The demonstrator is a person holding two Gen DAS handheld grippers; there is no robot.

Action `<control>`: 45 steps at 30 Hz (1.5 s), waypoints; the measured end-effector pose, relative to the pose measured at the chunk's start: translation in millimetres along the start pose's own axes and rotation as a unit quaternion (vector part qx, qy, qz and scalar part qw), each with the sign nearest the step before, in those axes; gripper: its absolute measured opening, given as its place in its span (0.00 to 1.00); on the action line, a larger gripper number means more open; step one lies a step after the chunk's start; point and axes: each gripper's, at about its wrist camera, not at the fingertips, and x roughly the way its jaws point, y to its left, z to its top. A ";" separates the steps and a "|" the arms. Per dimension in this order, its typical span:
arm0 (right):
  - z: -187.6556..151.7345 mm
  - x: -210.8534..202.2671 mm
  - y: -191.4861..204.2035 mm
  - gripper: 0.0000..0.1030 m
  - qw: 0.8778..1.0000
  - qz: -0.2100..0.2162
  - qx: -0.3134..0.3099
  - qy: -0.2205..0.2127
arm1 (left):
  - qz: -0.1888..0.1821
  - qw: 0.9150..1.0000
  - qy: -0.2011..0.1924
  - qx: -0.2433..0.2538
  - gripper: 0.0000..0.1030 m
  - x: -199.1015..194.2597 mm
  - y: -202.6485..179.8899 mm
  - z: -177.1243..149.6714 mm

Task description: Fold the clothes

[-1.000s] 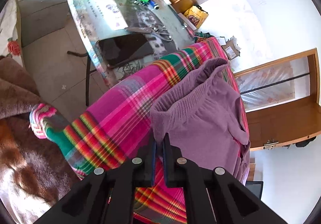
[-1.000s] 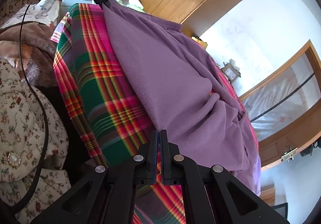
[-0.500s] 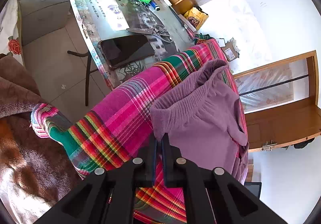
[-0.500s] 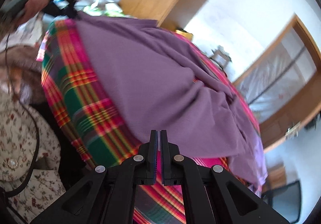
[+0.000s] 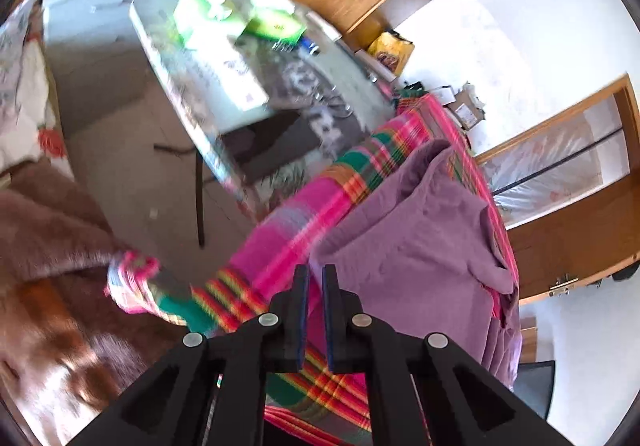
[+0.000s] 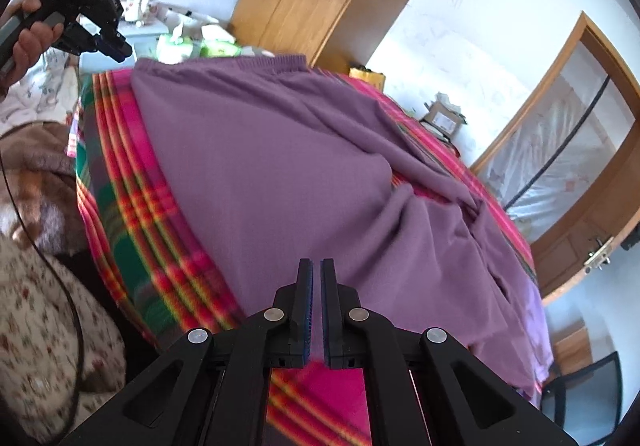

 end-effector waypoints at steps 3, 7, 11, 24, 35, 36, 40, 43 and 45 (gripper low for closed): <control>12.2 10.4 6.1 0.04 1.000 0.014 -0.001 -0.008 | -0.012 0.999 0.011 0.034 0.08 5.3 -18.8 12.8; 30.8 24.4 18.6 0.04 0.999 0.047 -0.006 -0.018 | -0.029 0.995 0.048 0.078 0.19 26.3 -50.3 26.0; 43.2 32.0 24.4 0.04 0.998 0.059 -0.001 -0.023 | -0.023 0.988 0.068 0.136 0.23 53.9 -85.1 42.5; 82.5 62.4 11.9 0.04 0.992 0.103 0.074 -0.025 | -0.011 0.961 0.134 0.242 0.28 142.9 -154.6 89.1; 108.6 92.6 8.2 0.05 0.988 0.125 0.084 -0.019 | 0.006 0.956 0.169 0.240 0.28 192.6 -162.5 115.3; 111.0 95.1 7.4 0.05 0.988 0.126 0.086 -0.019 | 0.007 0.956 0.174 0.236 0.28 197.0 -162.7 117.5; 117.4 104.7 8.5 0.05 0.986 0.136 0.090 -0.016 | -0.001 0.956 0.187 0.227 0.28 210.6 -165.0 122.0; 118.9 109.0 11.1 0.05 0.986 0.142 0.090 -0.012 | -0.009 0.957 0.186 0.220 0.06 217.3 -164.9 127.2; 119.9 110.8 11.3 0.05 0.985 0.143 0.090 -0.011 | -0.016 0.964 0.175 0.201 0.06 215.9 -160.3 134.3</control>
